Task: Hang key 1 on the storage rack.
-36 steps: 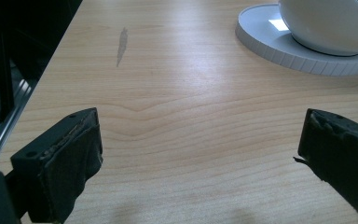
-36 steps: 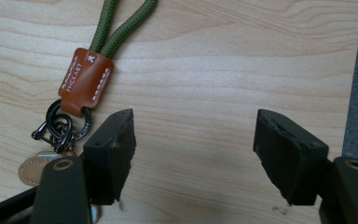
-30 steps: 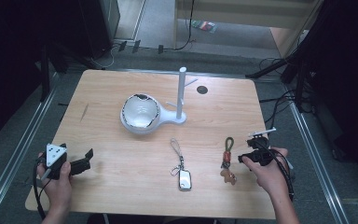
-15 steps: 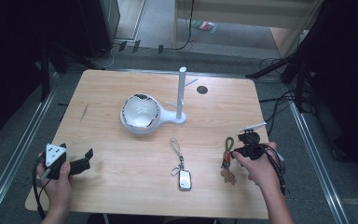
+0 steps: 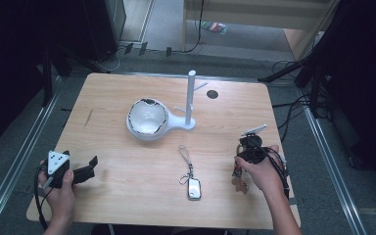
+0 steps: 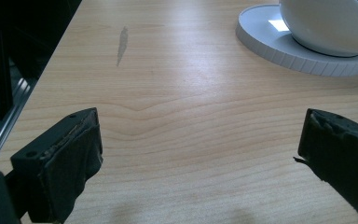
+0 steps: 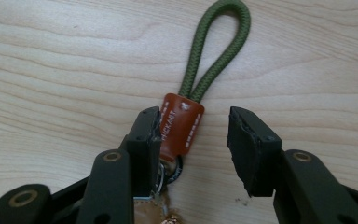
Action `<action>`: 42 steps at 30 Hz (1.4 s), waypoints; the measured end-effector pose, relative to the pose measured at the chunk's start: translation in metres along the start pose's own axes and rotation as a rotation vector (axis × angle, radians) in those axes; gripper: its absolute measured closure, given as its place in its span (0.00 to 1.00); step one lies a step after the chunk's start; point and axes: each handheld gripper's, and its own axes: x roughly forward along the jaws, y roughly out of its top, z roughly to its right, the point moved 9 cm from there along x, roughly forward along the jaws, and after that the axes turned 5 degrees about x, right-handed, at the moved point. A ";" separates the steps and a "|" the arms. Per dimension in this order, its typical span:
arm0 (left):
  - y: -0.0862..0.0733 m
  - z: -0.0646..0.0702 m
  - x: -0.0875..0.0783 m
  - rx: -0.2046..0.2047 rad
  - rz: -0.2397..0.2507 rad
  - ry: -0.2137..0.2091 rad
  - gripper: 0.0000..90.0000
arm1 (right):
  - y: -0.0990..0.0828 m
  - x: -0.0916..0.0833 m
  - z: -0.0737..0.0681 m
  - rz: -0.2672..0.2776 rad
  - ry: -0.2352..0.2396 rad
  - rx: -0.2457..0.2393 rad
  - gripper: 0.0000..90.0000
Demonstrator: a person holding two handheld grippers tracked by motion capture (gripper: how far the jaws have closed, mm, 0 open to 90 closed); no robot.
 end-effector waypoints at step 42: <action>0.000 0.000 0.000 -0.001 -0.003 0.001 0.00 | -0.002 0.019 -0.011 -0.100 -0.021 0.079 0.76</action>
